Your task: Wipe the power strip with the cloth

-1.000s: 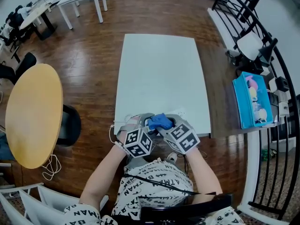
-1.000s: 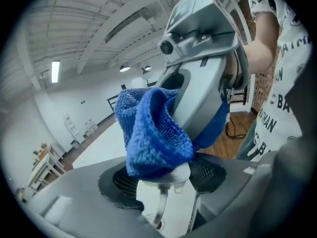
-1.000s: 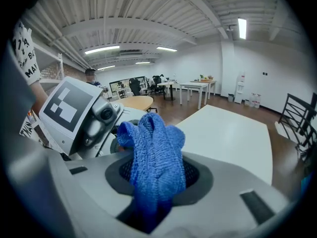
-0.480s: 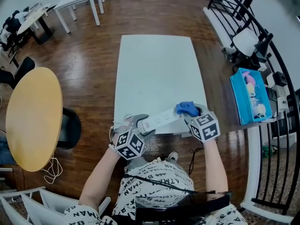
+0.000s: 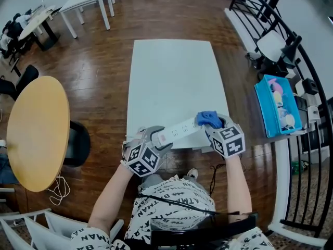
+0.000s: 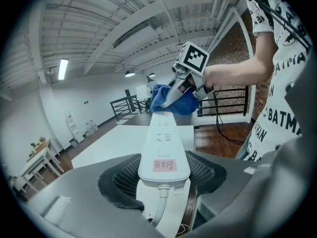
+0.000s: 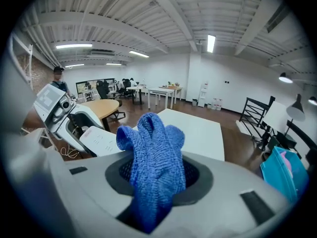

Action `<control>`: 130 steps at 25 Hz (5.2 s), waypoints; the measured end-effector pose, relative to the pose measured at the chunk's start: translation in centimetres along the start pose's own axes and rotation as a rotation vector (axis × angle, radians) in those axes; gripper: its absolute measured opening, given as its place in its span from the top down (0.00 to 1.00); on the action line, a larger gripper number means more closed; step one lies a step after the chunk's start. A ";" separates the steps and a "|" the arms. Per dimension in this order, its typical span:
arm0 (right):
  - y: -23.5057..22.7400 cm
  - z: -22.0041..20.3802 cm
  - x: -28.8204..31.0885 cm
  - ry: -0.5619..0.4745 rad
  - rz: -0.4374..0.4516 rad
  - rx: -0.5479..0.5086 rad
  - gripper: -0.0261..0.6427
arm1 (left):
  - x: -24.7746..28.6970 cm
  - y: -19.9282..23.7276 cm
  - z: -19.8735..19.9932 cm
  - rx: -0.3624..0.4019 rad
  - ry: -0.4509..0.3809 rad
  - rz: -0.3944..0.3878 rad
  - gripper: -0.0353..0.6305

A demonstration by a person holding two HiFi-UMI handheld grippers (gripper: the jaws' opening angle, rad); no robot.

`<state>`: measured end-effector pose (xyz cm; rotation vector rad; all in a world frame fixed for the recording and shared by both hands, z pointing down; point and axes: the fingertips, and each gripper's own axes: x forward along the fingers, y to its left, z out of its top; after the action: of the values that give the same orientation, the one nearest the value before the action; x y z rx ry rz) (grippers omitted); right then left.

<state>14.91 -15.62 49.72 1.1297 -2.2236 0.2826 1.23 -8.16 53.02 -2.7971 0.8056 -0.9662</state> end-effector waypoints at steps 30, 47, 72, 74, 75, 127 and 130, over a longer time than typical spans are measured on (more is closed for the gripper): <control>18.0 3.0 1.1 0.009 0.477 -0.107 0.75 | 1.8 -0.3 0.7 0.081 0.027 0.001 0.53; 13.8 3.0 1.0 0.033 0.251 -0.280 0.75 | 0.2 -0.2 1.6 0.052 -0.050 0.011 0.53; 0.7 1.7 -2.8 -0.119 0.012 0.021 0.75 | -0.9 2.8 1.1 -0.143 -0.111 0.037 0.53; 3.1 1.5 -2.6 -0.135 0.078 0.049 0.75 | -0.9 3.7 1.2 -0.148 -0.112 0.058 0.53; 4.1 1.4 -2.4 -0.134 0.100 0.052 0.75 | -0.8 4.1 1.2 -0.150 -0.109 0.065 0.53; 1.7 -1.4 -0.1 -0.017 0.080 0.074 0.75 | -4.7 1.2 1.1 -0.040 -0.139 -0.010 0.53; 0.9 -0.5 -0.3 -0.036 0.073 0.077 0.75 | -4.5 -0.4 1.2 0.021 -0.117 -0.047 0.53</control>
<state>14.53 -14.60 50.02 1.1026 -2.3068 0.3838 -0.86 -5.64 49.63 -2.8351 0.7143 -0.8030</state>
